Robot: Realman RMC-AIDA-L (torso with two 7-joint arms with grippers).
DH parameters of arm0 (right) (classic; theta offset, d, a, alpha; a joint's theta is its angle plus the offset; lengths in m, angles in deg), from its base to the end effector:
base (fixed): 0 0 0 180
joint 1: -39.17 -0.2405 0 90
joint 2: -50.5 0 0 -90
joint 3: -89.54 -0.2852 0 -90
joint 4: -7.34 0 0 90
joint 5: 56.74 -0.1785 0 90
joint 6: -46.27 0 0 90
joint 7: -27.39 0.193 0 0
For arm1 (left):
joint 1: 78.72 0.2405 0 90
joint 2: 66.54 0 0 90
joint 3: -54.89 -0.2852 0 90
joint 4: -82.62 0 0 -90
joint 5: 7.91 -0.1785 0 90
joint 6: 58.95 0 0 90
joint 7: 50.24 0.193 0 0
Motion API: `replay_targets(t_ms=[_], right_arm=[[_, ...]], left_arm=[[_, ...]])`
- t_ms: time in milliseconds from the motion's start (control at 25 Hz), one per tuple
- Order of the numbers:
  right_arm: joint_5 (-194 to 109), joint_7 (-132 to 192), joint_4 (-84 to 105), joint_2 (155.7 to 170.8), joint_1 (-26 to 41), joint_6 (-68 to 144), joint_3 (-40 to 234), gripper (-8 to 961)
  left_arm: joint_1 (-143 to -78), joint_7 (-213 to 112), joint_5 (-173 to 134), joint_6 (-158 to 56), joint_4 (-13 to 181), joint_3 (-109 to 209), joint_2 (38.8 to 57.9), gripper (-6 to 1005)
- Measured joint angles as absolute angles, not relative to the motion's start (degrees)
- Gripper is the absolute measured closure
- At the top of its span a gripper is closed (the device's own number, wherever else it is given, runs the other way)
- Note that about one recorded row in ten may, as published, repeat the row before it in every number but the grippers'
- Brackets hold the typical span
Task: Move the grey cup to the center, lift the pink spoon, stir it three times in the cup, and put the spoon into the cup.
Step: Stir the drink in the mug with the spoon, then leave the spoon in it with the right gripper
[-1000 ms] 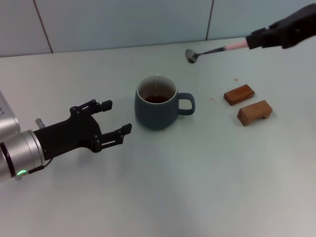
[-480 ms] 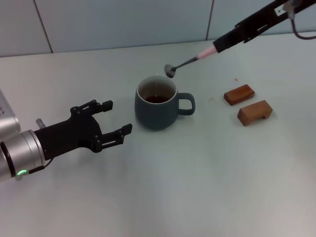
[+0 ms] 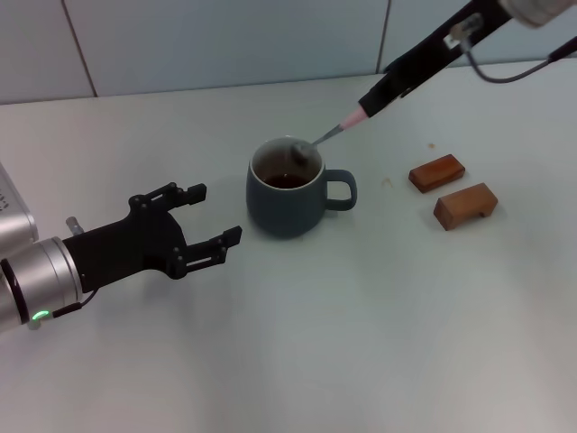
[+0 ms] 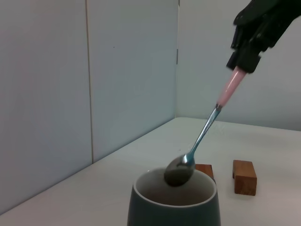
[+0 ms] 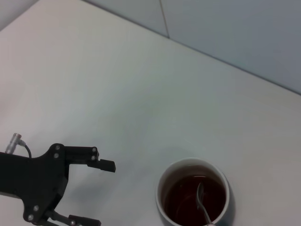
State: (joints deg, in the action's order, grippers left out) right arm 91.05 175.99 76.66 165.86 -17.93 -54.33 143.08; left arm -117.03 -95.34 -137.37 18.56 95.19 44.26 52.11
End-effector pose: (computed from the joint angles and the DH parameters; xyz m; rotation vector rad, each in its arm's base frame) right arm 0.1277 0.4222 0.0003 -2.6063 1.0295 -0.1881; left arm -0.2460 0.3604 -0.0948 -2.5708 -0.3376 -0.6965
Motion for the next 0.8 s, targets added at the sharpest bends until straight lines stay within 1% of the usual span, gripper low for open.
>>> replay_targets(t_ms=[240, 480, 640, 760, 800], right_arm=[[91.40, 175.65, 70.72, 165.72, -20.19, -50.90, 145.29, 839], [92.15, 174.44, 62.53, 165.10, -23.34, -46.24, 146.43, 839], [93.31, 173.56, 54.95, 164.65, -26.68, -43.21, 146.77, 839], [94.01, 173.42, 52.95, 164.65, -27.96, -42.67, 146.84, 838], [94.49, 172.93, 51.43, 164.94, -29.10, -42.52, 146.87, 838]], left_arm=[[-117.03, -95.27, -137.38, 18.57, 95.19, 44.26, 52.11, 186], [-117.03, -94.84, -137.37, 18.56, 95.14, 44.25, 52.11, 186], [-117.04, -94.81, -137.37, 18.56, 95.07, 44.25, 52.11, 186], [-117.03, -94.80, -137.37, 18.56, 95.04, 44.25, 52.11, 186], [-117.03, -94.80, -137.37, 18.56, 94.99, 44.25, 52.11, 186]])
